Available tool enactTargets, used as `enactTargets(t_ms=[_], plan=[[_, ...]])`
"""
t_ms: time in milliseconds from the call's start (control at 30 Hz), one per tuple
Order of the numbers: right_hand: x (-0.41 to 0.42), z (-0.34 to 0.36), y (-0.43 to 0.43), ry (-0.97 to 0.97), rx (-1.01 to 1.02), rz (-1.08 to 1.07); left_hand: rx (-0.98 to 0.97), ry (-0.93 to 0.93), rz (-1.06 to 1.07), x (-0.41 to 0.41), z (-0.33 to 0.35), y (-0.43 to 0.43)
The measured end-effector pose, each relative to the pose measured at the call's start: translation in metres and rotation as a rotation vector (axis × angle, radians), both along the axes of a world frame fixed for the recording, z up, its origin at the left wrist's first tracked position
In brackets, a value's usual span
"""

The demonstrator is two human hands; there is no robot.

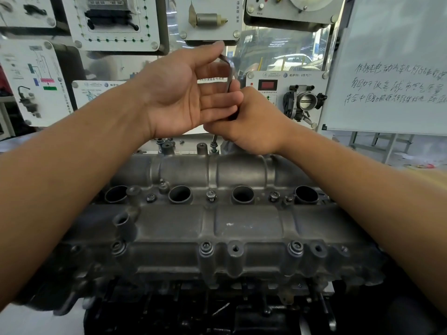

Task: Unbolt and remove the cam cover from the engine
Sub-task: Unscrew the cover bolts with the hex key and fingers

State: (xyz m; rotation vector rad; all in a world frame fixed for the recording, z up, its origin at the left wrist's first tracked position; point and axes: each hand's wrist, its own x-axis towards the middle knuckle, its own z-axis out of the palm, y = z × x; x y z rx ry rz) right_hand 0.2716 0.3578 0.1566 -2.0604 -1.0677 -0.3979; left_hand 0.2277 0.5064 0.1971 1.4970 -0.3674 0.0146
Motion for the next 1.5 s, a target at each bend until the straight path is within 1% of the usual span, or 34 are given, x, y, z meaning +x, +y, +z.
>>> enactTargets(t_ms=[267,433,533,700,800,900,967,1033,1133,1300,1500], plan=[[-0.0005,0.0009,0.0008,-0.038,-0.013,0.006,-0.110,0.018,0.014,0.0016,0.0028,0.0066],[0.0006,0.0008,0.0003,-0.014,-0.012,0.002,-0.094,0.016,-0.002,0.0020,0.0026,0.0054],[0.0020,0.0012,0.0013,-0.031,-0.023,-0.020,-0.090,0.003,-0.024,-0.0011,0.0043,0.0072],[0.0040,0.0007,0.0012,-0.015,0.007,-0.027,0.012,-0.072,-0.039,-0.0048,0.0032,0.0031],[0.0018,0.0004,0.0008,-0.022,-0.026,-0.015,0.055,-0.118,0.036,-0.0052,0.0017,-0.0005],[0.0006,0.0008,0.0007,-0.015,-0.039,0.008,0.089,-0.150,0.189,-0.0032,0.0000,-0.0016],[0.0002,0.0011,0.0008,-0.002,-0.040,0.009,0.072,-0.144,0.262,-0.0018,0.0006,-0.0008],[-0.0001,0.0010,0.0008,0.003,-0.043,0.015,0.043,-0.126,0.285,-0.0007,0.0020,0.0004],[-0.0009,0.0012,0.0007,-0.004,-0.056,0.016,0.003,-0.094,0.257,0.0004,0.0033,0.0029],[0.0006,0.0004,-0.0008,-0.013,-0.048,0.018,-0.081,-0.039,0.140,-0.0019,0.0032,0.0057],[0.0043,0.0000,0.0007,-0.020,-0.044,0.014,-0.152,-0.046,0.040,-0.0060,0.0030,0.0039]])
